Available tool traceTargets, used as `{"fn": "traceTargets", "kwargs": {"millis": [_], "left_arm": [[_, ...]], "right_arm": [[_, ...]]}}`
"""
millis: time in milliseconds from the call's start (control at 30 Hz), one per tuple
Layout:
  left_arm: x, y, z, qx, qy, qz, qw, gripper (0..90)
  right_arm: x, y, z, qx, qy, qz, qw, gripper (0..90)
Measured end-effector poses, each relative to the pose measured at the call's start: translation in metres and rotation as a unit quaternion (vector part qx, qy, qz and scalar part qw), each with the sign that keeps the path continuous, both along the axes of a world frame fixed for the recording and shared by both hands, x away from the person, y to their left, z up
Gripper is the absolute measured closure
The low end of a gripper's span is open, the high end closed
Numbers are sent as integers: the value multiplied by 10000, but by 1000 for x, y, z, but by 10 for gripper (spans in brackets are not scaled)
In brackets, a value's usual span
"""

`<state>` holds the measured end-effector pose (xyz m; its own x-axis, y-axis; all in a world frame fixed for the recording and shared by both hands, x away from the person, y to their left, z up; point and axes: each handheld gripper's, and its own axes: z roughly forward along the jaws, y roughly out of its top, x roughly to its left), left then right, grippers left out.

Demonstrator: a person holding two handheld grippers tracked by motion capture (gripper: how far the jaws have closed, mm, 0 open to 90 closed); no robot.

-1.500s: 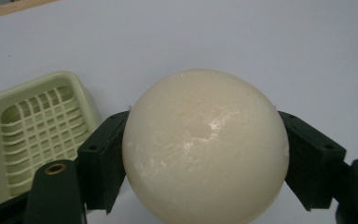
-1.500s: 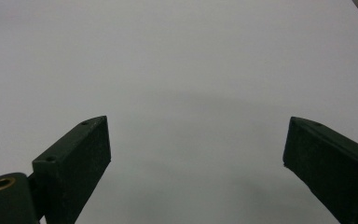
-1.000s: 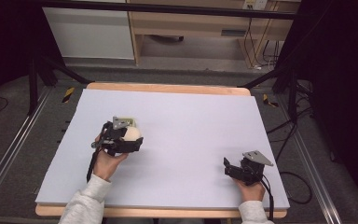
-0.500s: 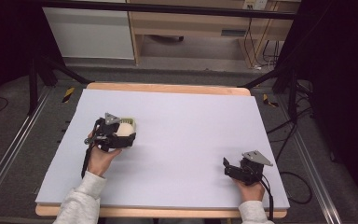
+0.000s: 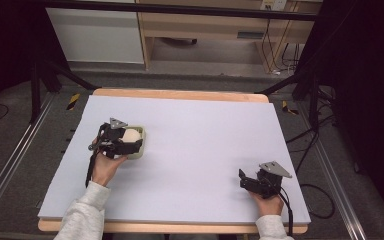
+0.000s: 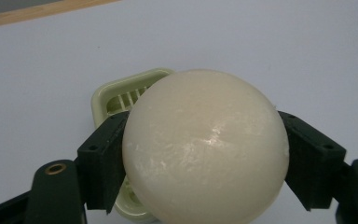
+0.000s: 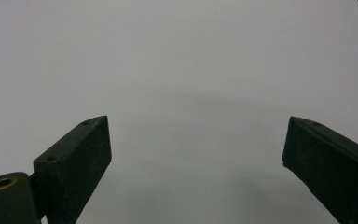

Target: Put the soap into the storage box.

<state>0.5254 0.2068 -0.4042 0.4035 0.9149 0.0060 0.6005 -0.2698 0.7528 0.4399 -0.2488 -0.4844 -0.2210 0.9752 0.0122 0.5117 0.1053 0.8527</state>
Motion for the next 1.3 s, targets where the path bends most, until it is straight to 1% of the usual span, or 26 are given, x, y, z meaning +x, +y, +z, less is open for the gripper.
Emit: {"fn": "traceTargets", "kwargs": {"millis": [67,200,233,333,367,767,1000,1300], "left_arm": [[3,1,-1,26,23,6,10000,240],[7,3,-2,10,42,28,10000,240],[10,4,-2,49,70,24,10000,241],[14,4,-5,50,97,70,9999,240],[15,5,-6,91,106,75,9999,240],[28,10,-16,64,170,184,9997,240],[33,7,-24,176,239,168,9994,240],[37,7,-30,238,294,176,9991,240]], "right_arm": [[0,0,0,-6,0,-1,10000,83],[0,0,0,1,-2,-5,10000,83],[0,0,0,1,1,-5,10000,83],[0,0,0,8,2,-9,10000,83],[0,0,0,8,1,-9,10000,83],[1,0,0,12,-5,-5,10000,83],[1,0,0,11,-10,-3,10000,83],[1,0,0,12,3,-9,10000,84]]}}
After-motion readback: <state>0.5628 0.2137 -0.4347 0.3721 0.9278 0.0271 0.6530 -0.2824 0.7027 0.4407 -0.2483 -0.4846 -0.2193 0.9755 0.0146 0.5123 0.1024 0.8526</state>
